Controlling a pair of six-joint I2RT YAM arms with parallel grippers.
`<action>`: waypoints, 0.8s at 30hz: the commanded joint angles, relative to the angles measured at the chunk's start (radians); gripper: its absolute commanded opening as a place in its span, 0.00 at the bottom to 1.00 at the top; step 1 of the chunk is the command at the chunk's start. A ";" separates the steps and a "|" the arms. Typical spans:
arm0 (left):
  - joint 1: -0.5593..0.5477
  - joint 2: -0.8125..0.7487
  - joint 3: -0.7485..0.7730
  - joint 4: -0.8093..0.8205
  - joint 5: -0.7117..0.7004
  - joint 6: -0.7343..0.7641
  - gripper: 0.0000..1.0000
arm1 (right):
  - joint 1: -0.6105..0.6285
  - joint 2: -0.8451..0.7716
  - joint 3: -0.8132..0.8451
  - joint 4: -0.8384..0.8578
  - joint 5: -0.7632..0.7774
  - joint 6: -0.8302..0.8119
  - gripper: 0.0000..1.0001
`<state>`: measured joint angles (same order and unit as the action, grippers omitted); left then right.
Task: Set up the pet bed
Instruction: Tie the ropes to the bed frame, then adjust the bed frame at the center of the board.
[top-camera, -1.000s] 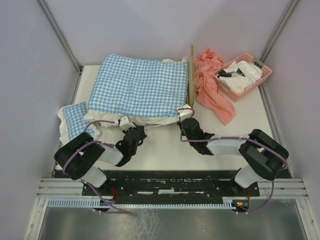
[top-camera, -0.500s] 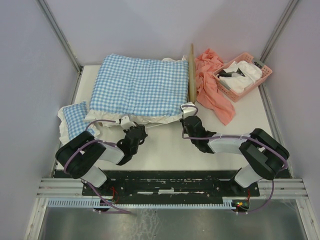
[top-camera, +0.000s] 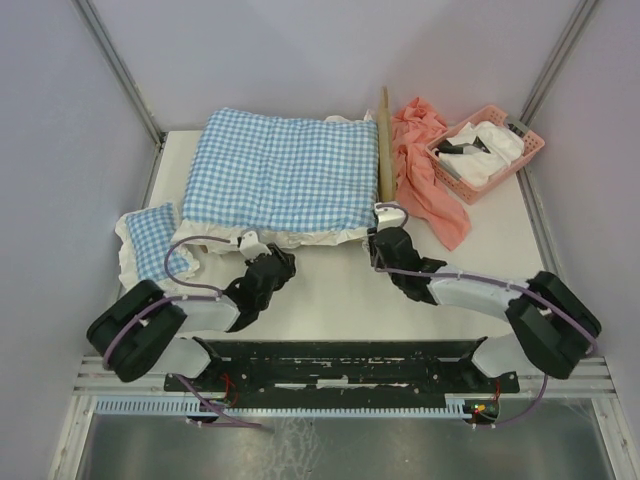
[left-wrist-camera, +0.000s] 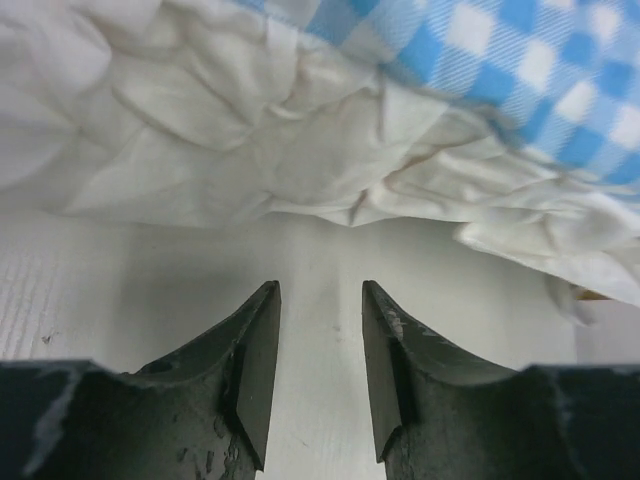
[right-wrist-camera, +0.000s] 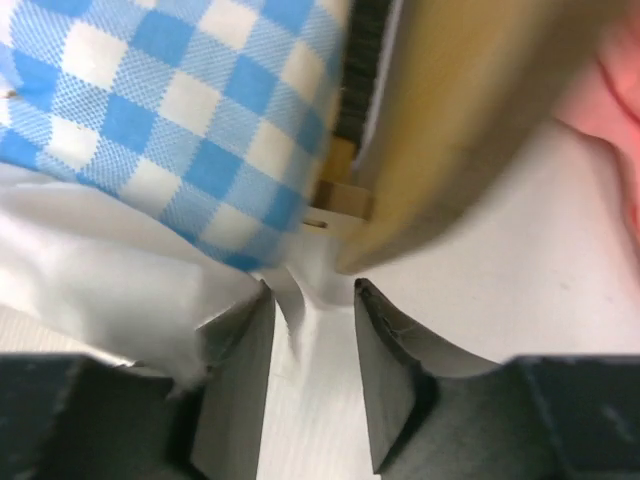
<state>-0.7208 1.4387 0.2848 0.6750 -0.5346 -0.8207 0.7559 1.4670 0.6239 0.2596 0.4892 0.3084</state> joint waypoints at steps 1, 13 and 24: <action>-0.015 -0.201 0.001 -0.199 0.007 0.010 0.48 | -0.016 -0.203 0.050 -0.275 0.014 0.146 0.49; -0.009 -0.473 0.147 -0.390 0.190 0.329 0.56 | -0.007 -0.329 0.094 -0.284 -0.143 0.197 0.52; -0.060 -0.230 0.057 0.074 0.375 0.457 0.51 | -0.007 -0.112 -0.031 0.011 -0.148 0.207 0.57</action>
<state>-0.7441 1.1301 0.3717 0.5114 -0.2176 -0.4778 0.7444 1.2736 0.5987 0.1154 0.3313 0.5121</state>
